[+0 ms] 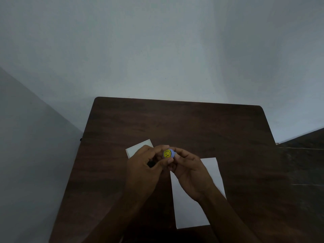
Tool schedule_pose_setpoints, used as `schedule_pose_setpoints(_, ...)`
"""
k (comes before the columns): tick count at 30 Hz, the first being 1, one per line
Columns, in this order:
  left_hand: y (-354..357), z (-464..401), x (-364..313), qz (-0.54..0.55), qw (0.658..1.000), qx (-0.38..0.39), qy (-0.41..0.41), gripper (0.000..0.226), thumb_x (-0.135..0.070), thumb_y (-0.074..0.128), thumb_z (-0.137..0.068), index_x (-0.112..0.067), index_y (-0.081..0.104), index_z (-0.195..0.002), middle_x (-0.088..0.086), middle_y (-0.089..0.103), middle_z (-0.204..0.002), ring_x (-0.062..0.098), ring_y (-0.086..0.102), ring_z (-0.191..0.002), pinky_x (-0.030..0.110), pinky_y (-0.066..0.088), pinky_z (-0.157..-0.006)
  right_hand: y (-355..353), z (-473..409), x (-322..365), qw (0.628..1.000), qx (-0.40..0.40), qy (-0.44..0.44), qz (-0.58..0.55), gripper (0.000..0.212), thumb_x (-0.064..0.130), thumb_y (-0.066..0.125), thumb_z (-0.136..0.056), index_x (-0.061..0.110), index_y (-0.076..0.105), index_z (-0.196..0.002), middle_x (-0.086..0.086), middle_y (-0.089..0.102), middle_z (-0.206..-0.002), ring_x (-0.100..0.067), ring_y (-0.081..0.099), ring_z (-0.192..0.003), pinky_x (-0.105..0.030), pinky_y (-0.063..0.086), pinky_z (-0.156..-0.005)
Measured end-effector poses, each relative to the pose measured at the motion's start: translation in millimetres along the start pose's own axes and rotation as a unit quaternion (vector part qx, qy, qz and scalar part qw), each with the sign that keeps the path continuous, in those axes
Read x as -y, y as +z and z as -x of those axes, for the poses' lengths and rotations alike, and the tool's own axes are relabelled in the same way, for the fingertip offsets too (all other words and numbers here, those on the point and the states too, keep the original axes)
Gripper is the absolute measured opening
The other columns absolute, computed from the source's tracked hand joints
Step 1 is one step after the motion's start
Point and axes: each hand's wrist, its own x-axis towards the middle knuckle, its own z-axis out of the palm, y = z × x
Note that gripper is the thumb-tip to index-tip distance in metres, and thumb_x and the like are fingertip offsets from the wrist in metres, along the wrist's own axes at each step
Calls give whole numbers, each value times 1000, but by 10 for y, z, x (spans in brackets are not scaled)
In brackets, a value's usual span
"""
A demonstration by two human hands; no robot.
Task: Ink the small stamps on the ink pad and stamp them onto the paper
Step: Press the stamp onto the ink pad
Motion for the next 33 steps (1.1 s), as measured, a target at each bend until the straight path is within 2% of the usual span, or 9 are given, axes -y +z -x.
schedule_pose_setpoints(5,-7,-1,-17,4,1000,-2,18,33,-22,76,-74,-17,71,-106,-13,61,-87,-4,56,-81,-2,38,-75,-9,-17,1,1000,-4,5,4,34,13,52,-86,-1,59,-116,-22,62,-114,-34,54,-103,-39,50,-91)
schedule_pose_setpoints(11,32,-3,36,-5,1000,0,8,36,-29,72,-77,-14,70,-109,-7,63,-92,-3,55,-83,-3,37,-76,-23,-22,-11,1000,-2,4,-5,25,13,56,-83,8,70,-103,-13,70,-104,-25,63,-95,-33,54,-84)
schedule_pose_setpoints(15,50,11,70,-39,999,0,6,47,-46,59,-76,-13,69,-109,-3,65,-95,-1,51,-79,0,36,-72,-5,-39,-35,1000,-7,4,-7,23,15,57,-82,11,73,-99,-10,72,-100,-24,63,-92,-33,55,-84)
schedule_pose_setpoints(18,85,22,112,-48,999,-19,-14,45,-44,63,-76,-10,69,-105,2,66,-94,1,50,-79,0,35,-68,12,-43,-50,1000,0,2,-14,23,15,58,-82,12,74,-97,-8,73,-100,-22,65,-93,-33,54,-86)
schedule_pose_setpoints(20,92,32,131,-42,999,-32,-10,40,-41,65,-77,-10,70,-102,-4,63,-89,-3,50,-73,-3,37,-71,19,-44,-72,1000,6,1,-27,23,16,58,-83,11,74,-99,-10,72,-104,-23,66,-96,-34,53,-89)
schedule_pose_setpoints(24,90,65,145,-30,998,-49,6,40,-44,62,-76,-14,71,-101,-9,62,-88,-10,51,-77,-5,36,-75,30,-51,-122,999,-3,6,-43,25,16,60,-81,7,73,-101,-16,70,-109,-27,66,-101,-35,54,-89)
schedule_pose_setpoints(28,73,63,206,-55,996,-66,-20,39,-40,67,-75,-16,69,-106,-9,62,-95,-5,50,-81,0,34,-69,12,-54,-119,999,-19,-7,-25,24,15,59,-80,9,75,-97,-13,72,-103,-25,67,-94,-32,55,-84)
schedule_pose_setpoints(31,19,47,219,-20,998,-63,-4,33,-32,70,-76,-22,68,-108,-24,58,-95,-10,56,-82,-1,41,-74,11,-49,-111,1000,-5,-22,1,24,16,59,-83,8,73,-101,-13,71,-104,-25,64,-94,-34,53,-87)
schedule_pose_setpoints(33,-13,70,243,43,997,-52,-25,30,-29,69,-79,-30,64,-108,-33,57,-97,-16,57,-92,1,44,-80,10,-53,-127,1000,1,-24,3,28,16,59,-84,4,69,-108,-17,69,-109,-30,60,-100,-36,52,-90)
